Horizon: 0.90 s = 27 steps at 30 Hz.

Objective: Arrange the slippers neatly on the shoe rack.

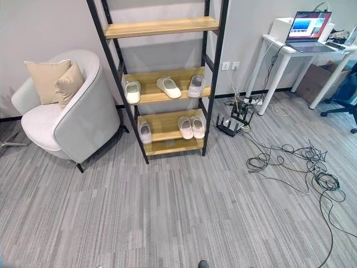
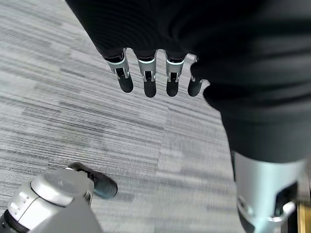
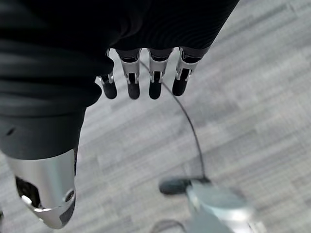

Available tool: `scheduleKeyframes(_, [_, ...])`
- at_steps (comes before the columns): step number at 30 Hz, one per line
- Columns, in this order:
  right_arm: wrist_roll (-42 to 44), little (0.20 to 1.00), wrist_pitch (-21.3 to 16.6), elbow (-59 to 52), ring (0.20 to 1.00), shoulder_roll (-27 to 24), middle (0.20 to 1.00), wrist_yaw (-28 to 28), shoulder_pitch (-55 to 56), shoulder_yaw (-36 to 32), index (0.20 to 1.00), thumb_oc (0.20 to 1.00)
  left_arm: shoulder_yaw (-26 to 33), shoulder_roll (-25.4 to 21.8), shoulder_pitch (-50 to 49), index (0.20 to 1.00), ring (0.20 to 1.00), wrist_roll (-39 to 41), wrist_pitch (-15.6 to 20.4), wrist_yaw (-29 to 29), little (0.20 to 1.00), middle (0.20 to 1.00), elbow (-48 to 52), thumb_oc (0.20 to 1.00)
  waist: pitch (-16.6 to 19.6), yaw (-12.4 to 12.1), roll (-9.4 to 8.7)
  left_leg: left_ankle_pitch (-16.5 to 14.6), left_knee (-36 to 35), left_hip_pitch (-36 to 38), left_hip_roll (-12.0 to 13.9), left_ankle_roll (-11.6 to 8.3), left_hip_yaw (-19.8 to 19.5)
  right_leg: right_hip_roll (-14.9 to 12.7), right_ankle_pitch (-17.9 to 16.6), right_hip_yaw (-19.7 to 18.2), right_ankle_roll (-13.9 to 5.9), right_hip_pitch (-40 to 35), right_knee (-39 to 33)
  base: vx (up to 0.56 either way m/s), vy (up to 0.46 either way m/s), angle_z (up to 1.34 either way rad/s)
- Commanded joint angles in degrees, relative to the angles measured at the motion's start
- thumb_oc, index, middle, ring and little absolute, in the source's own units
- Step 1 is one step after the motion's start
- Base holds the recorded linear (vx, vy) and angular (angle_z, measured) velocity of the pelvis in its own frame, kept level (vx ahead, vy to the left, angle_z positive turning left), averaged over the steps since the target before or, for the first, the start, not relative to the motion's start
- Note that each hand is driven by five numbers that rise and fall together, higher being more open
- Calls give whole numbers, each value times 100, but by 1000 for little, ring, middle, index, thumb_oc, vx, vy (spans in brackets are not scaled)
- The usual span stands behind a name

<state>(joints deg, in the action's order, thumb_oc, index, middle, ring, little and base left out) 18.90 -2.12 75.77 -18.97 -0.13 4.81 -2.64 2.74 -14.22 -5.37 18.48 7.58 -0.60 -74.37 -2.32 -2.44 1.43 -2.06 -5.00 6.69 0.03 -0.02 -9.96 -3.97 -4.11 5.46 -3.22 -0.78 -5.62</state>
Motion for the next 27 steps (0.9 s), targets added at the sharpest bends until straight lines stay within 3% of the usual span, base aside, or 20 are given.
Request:
scheduleKeyframes(1, [61, 1000, -125, -108, 1000, -170, 1000, -52, -101, 267, 1000, 1000, 58, -333, 255, 1000, 1000, -332, 161, -233, 1000, 1000, -21, 1000, 42, 62, -264, 83, 0, -282, -153, -86, -90, 26, 538, -40, -275, -326, 62, -13, -37, 1])
scheduleKeyframes(8, [-152, 1000, -176, -458, 1000, -56, 1000, -224, -164, 579, 1000, 1000, -362, -210, 489, 1000, 1000, -566, 169, -408, 1000, 1000, 121, 1000, -147, 176, -256, 108, 0, -360, -111, -140, -77, 63, 527, -44, -228, -249, 62, 20, -73, 1])
scheduleKeyframes(12, [-596, 1000, -244, -678, 1000, -161, 1000, -291, -388, 913, 1000, 1000, -679, -103, 569, 1000, 1000, -804, 119, -398, 1000, 1000, 194, 1000, -387, 181, -266, 97, 127, -520, 85, -219, -214, 187, 733, -1, -52, 19, 440, 38, -145, 4])
scheduleKeyframes(13, [-752, 1000, -208, -649, 1000, -173, 1000, -321, -470, 1006, 1000, 1000, -754, -102, 619, 1000, 1000, -849, 107, -393, 1000, 1000, 200, 1000, -483, 161, -325, -44, 705, -819, 114, -277, -145, 206, 873, -30, 35, 121, 656, 16, -187, 21])
scheduleKeyframes(15, [-872, 1000, -206, -676, 1000, -219, 1000, -341, -579, 1086, 1000, 1000, -886, -118, 760, 1000, 1000, -961, 86, -414, 1000, 1000, 308, 1000, -669, 107, -389, 66, 1604, -1338, 110, -356, 138, 171, 954, 60, 104, 103, 784, 21, -113, 25])
scheduleKeyframes(16, [-899, 1000, -167, -622, 1000, -277, 1000, -330, -650, 1124, 1000, 1000, -1006, -114, 829, 1000, 1000, -1072, 68, -412, 1000, 1000, 363, 1000, -767, 59, -417, 170, 1995, -1698, 161, -264, 594, 119, 1025, 194, 140, -2, 796, 81, -53, 43])
scheduleKeyframes(18, [-918, 1000, -137, -502, 1000, -276, 1000, -322, -671, 1130, 1000, 1000, -1033, -124, 781, 1000, 1000, -1222, 41, -404, 1000, 1000, 296, 1000, -734, -137, -476, 108, 1749, -2201, -58, -201, 805, 94, 1088, 283, 56, -196, 704, 255, 37, 59])
scheduleKeyframes(20, [-954, 1000, -129, -480, 1000, -216, 1000, -326, -684, 1196, 1000, 1000, -971, -158, 719, 1000, 1000, -1241, 37, -425, 1000, 1000, 205, 1000, -701, -348, -500, 472, 1391, -2468, -215, -237, 850, 163, 1155, 265, 11, -461, 586, 267, 106, 24])
scheduleKeyframes(22, [-1051, 1000, -94, -490, 1000, -115, 1000, -333, -757, 1258, 1000, 1000, -776, -179, 649, 1000, 1000, -1117, -14, -386, 1000, 1000, -29, 1000, -619, -547, -567, 659, 1087, -2510, -180, -247, 866, 212, 1256, 167, -34, -666, 548, 274, 199, 11])
scheduleKeyframes(27, [-1169, 1000, -82, -617, 1000, 210, 1000, -270, -721, 1358, 1000, 1000, -572, -399, 484, 1000, 1000, -1186, -78, -398, 1000, 1000, -188, 1000, -308, -558, -885, 514, 874, -1966, -188, 1, 847, 7, 1160, 160, -297, -745, 871, 298, 220, -51])
